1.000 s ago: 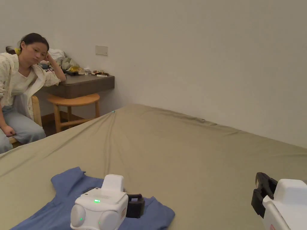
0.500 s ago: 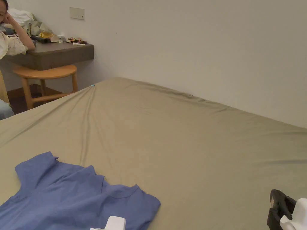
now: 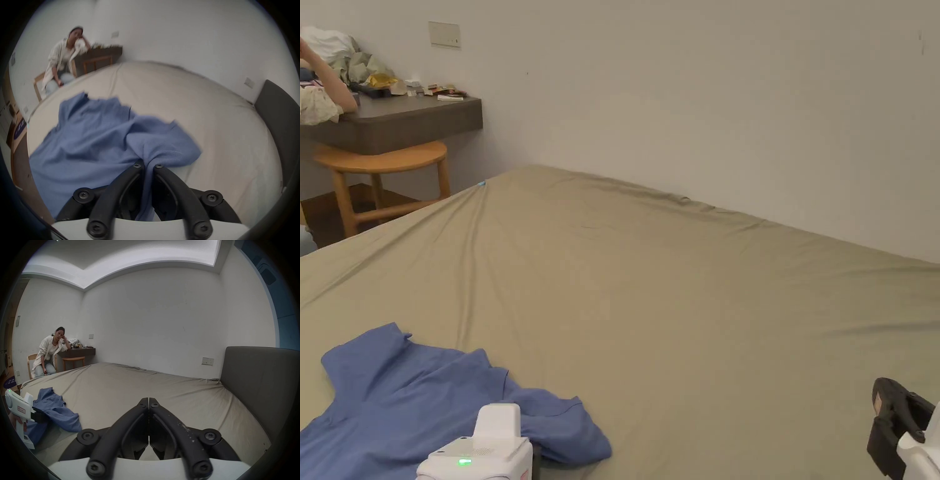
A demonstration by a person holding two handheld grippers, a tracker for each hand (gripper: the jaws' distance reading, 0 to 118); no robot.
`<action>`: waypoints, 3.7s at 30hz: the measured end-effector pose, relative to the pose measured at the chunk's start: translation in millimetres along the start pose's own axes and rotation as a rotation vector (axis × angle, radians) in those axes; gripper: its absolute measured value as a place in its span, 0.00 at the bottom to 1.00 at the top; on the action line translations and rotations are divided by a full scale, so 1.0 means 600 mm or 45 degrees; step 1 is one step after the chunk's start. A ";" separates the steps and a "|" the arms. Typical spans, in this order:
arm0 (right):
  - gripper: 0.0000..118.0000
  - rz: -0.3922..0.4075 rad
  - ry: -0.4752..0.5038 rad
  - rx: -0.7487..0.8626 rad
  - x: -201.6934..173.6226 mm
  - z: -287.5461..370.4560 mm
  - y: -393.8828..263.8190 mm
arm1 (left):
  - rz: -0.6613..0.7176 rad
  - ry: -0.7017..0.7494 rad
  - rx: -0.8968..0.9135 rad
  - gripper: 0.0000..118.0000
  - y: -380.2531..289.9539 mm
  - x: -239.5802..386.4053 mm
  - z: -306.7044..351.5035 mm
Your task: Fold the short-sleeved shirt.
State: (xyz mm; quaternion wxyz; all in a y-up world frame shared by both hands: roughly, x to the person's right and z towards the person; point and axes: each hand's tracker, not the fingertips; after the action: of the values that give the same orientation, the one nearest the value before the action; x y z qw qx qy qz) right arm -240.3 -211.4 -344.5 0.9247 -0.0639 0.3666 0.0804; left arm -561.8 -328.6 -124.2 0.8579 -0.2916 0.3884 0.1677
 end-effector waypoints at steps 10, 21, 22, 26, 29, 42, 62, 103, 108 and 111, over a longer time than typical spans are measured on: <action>0.00 -0.047 -0.231 0.173 0.153 0.170 0.050 | -0.135 -0.507 0.444 0.06 0.142 0.223 0.204; 0.00 -0.074 -0.526 0.206 0.314 0.342 0.003 | -0.601 -1.135 0.321 0.06 -0.037 0.589 0.320; 0.00 -0.078 -0.533 0.198 0.321 0.350 -0.005 | -0.639 -1.152 0.261 0.06 -0.068 0.614 0.313; 0.00 -0.086 -0.570 0.149 0.340 0.375 -0.043 | -0.838 -1.180 -0.022 0.06 -0.218 0.683 0.280; 0.00 -0.104 -0.579 0.101 0.350 0.380 -0.071 | -0.933 -1.175 -0.287 0.06 -0.311 0.705 0.251; 0.00 -0.142 -0.510 0.145 0.332 0.390 -0.078 | -0.585 -1.075 0.200 0.97 -0.116 0.552 0.310; 0.00 -0.107 -0.380 0.265 0.207 0.381 -0.060 | -0.038 -0.166 0.851 0.00 -0.031 0.078 0.404; 0.50 -0.313 -0.141 -1.177 0.362 0.199 -0.393 | -0.246 -0.401 -0.648 0.03 -0.219 0.162 0.142; 0.10 -0.252 -0.087 -1.012 0.318 0.216 -0.375 | -0.208 -0.424 -0.586 0.03 -0.211 0.155 0.155; 0.10 -0.393 -0.137 -0.730 0.312 0.260 -0.338 | -0.127 -0.489 -0.411 0.03 -0.183 0.145 0.199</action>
State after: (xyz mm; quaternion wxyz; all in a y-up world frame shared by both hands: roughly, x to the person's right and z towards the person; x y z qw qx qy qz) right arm 38.2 -363.1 -348.4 0.8884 -0.3720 0.2656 0.0427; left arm -381.5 -332.8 -86.9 0.8654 -0.4066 0.1717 0.2373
